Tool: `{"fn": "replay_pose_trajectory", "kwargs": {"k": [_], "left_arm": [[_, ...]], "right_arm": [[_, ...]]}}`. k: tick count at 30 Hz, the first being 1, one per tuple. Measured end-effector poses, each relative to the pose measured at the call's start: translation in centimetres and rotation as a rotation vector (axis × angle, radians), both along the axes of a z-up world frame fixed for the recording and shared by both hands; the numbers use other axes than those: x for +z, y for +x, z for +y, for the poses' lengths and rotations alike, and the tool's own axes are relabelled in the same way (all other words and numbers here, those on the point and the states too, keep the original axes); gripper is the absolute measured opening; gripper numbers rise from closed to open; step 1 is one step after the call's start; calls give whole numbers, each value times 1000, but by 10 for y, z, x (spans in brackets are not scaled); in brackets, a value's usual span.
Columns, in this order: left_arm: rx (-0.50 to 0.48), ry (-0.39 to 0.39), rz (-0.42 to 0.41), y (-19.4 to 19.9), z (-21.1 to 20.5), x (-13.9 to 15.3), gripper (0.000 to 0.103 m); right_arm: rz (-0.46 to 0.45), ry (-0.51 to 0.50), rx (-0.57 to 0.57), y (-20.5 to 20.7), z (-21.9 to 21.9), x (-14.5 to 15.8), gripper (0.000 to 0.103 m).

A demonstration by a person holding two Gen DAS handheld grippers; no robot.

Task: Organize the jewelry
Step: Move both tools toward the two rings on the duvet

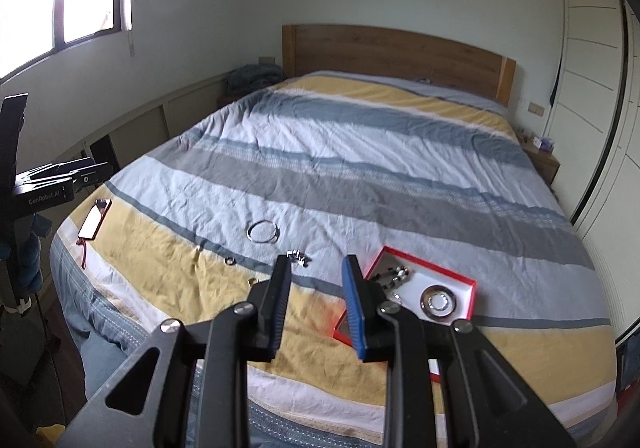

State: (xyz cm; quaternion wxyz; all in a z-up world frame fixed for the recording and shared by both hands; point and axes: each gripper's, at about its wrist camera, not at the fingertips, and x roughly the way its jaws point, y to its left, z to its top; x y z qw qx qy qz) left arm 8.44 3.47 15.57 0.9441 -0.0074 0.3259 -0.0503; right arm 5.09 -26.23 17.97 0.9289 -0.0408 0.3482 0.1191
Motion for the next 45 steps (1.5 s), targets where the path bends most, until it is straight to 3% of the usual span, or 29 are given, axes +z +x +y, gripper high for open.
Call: {"fn": "replay_pose_trajectory", "kwargs": {"k": [26,40,45], "left_arm": [[43,-24,282,89,23,-148,64],[-75,-25,383,124,4,-214,62],[-139,-20,407,138,-10,-231,54]], "right_arm": [[260,22,91,101,28,-129,25],[392,25,203,139,67,-201,25],[431,28,255,149,87,-223,25]]}}
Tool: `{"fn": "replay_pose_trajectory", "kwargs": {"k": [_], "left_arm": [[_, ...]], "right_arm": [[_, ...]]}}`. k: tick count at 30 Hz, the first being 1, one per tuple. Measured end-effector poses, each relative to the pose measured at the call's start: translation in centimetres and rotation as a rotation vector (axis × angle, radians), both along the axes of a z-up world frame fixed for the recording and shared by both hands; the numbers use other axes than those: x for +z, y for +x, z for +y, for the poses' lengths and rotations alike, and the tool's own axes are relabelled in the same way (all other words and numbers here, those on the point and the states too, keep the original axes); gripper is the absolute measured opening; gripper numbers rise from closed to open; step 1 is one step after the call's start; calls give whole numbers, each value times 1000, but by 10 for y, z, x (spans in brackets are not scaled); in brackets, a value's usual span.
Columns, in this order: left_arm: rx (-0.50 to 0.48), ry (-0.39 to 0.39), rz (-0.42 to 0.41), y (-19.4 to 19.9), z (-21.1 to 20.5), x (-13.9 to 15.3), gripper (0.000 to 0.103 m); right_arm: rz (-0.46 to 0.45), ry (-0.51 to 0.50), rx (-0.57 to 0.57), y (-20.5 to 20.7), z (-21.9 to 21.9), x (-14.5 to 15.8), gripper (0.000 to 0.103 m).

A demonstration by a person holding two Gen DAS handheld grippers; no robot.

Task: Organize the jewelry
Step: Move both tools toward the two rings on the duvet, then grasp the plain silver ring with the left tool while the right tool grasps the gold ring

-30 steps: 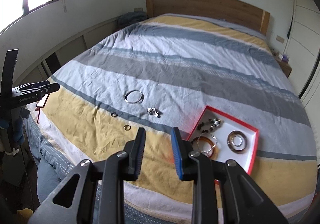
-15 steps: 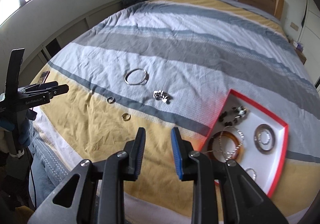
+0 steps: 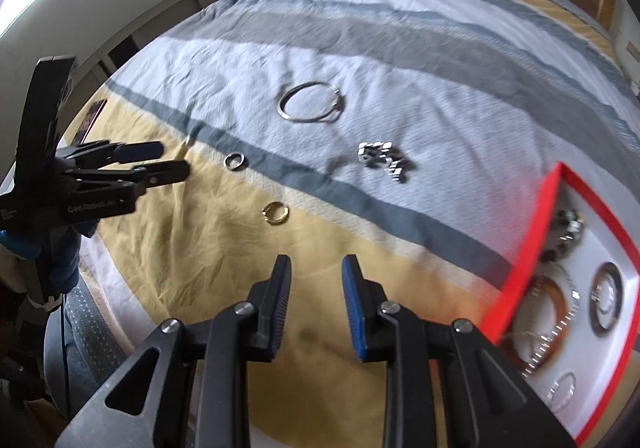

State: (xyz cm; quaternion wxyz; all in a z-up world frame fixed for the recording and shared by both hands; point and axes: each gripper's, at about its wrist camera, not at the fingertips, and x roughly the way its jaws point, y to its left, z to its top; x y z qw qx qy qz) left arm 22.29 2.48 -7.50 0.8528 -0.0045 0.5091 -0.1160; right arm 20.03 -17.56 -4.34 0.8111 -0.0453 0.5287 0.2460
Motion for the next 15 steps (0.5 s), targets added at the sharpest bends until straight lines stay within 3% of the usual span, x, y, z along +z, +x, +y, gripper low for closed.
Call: {"fn": "replay_pose_trajectory", "kwargs": {"k": [5,15], "left_arm": [[-42,-24,13,14,-8,-9,44],[-127,17,16,33,-24,-26,41]], "right_arm": [[26,5,38,10,14,-15,25],[44,14,106,25,39,-37,25]]}}
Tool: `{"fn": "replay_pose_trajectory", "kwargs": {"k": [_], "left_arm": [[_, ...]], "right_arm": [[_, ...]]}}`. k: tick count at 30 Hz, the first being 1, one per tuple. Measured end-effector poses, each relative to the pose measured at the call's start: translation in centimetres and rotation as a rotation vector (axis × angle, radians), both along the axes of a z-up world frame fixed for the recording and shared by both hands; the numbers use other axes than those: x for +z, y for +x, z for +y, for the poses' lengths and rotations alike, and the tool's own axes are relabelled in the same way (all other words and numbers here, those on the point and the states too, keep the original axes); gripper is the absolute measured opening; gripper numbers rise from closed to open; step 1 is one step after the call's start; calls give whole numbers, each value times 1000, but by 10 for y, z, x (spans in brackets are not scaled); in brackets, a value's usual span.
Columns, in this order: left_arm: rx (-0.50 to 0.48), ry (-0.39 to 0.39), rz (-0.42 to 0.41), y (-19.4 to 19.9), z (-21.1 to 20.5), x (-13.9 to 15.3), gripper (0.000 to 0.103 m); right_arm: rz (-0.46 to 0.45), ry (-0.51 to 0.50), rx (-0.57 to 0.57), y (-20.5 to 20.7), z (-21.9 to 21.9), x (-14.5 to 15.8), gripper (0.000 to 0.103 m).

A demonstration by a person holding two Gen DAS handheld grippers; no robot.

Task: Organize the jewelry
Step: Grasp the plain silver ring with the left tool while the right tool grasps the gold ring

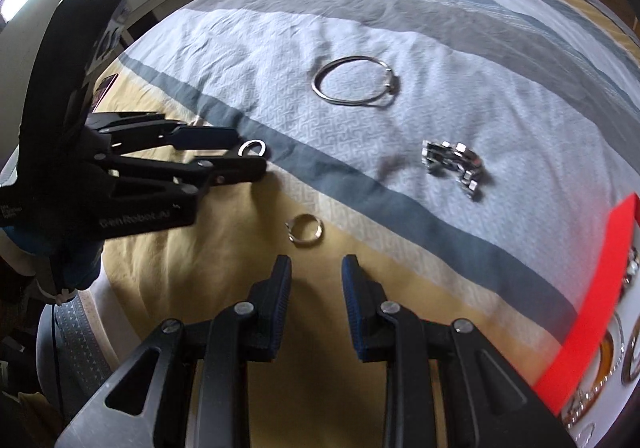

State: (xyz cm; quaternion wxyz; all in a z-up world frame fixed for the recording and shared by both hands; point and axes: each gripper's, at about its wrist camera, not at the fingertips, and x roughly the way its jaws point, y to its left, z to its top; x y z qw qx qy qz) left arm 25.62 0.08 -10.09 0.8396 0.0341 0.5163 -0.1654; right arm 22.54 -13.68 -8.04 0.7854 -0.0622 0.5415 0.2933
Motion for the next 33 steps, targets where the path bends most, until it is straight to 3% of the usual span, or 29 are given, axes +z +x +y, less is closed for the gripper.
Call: {"fn": "replay_pose_trajectory", "kwargs": {"k": [6,12,21,33], "left_arm": [[-16,10,-13,4,-2,-5,35],[-18,11,-17,5,-4,-8,20],[-11,22,-19,1,-4,-3,20],[13,22,-43,-26,-2,20,20]], "right_arm": [[0,10,15,8,10,-7,25],[4,16,16,13,14,-13,25],[-5,19,12,10,13,-10,20],[-41,28,-12,-9,-4,21,17]]}}
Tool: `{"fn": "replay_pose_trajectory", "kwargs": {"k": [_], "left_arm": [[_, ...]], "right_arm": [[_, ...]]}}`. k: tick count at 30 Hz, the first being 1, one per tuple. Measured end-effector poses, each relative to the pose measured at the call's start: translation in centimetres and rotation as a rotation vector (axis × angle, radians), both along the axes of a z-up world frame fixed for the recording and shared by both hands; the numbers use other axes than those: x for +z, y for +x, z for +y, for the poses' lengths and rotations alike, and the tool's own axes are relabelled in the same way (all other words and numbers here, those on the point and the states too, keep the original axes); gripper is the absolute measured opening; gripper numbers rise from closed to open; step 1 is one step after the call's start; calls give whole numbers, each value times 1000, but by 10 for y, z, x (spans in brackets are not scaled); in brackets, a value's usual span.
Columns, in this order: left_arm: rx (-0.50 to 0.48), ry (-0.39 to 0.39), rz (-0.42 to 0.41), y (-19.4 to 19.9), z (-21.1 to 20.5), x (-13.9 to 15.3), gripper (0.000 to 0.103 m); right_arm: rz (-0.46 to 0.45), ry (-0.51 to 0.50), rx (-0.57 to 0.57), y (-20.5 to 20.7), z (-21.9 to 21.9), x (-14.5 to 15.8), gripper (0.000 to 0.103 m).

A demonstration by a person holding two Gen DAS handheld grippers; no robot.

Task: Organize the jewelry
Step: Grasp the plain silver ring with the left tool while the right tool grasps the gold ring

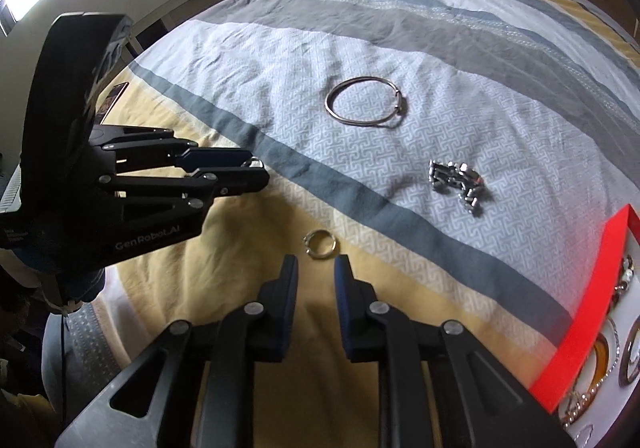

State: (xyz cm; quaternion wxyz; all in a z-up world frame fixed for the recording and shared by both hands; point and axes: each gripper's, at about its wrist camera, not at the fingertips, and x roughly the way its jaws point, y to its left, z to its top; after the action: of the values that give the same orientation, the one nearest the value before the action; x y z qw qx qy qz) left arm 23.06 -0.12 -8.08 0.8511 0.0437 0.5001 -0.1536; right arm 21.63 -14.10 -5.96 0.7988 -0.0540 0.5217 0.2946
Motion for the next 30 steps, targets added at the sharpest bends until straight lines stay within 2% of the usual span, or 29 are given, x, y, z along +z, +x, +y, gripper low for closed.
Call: {"fn": "replay_pose_trajectory", "kwargs": {"k": [5,13,24,30], "left_arm": [[21,-9,-10,-9,9,6,20],[46,-34,1,-6,24,-3,20],[47,-62,9,-5,21,-9,20],[53,-57,-2,-10,22,-1,20]], "right_arm": [[19,7,-19,0,1,-3,18],[54,-13,-26,9,14,-24,19],[54,-18,-36,22,20,-35,19],[39,-19,-44,22,20,-31,10]]}}
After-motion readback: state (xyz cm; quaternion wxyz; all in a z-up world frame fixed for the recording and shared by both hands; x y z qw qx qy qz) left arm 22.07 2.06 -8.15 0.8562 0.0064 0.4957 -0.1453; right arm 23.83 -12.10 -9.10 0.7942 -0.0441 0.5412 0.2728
